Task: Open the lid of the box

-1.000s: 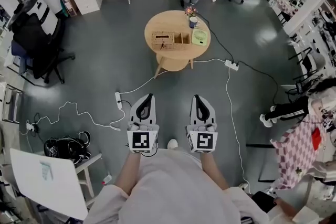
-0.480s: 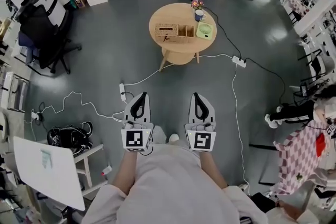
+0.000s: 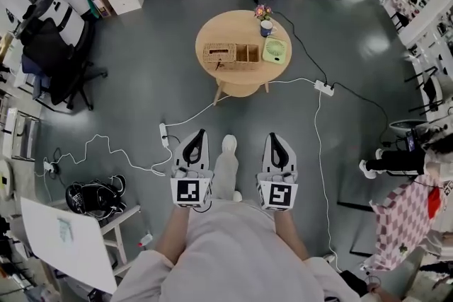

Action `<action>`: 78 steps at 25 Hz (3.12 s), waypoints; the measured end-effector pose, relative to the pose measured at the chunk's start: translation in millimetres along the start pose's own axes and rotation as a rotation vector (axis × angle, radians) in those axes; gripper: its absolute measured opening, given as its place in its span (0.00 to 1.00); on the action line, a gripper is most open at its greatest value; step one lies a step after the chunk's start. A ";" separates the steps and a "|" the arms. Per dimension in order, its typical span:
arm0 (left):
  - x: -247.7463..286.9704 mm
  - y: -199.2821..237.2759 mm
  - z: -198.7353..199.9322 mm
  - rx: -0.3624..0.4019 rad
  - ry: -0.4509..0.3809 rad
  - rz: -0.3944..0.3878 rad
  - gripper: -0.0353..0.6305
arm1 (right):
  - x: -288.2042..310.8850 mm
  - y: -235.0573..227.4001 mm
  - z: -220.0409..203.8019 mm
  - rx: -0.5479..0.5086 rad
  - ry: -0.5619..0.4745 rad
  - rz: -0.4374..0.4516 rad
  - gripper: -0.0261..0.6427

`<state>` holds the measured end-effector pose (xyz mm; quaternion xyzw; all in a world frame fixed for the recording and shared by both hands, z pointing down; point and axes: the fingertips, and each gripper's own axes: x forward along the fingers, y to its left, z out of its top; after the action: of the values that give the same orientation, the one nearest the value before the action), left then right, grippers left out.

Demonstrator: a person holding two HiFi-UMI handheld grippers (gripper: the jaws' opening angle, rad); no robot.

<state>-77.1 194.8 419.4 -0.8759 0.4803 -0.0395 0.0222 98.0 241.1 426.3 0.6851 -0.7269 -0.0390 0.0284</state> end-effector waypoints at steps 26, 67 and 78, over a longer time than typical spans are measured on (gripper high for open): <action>315.0 118.0 10.6 -0.060 -0.068 0.027 0.05 | 320.9 -112.1 2.9 -0.060 0.010 0.016 0.03; 391.2 124.5 -332.8 -0.057 0.110 0.039 0.05 | 360.7 -141.0 -143.7 -0.172 0.174 0.075 0.03; 435.7 140.5 -250.8 -0.049 0.096 0.017 0.05 | 372.5 -153.4 -78.9 -0.158 0.209 0.043 0.03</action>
<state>15.4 -248.4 679.3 -0.8692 0.4890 -0.0694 -0.0219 235.7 -141.0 485.6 0.6651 -0.7293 -0.0240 0.1587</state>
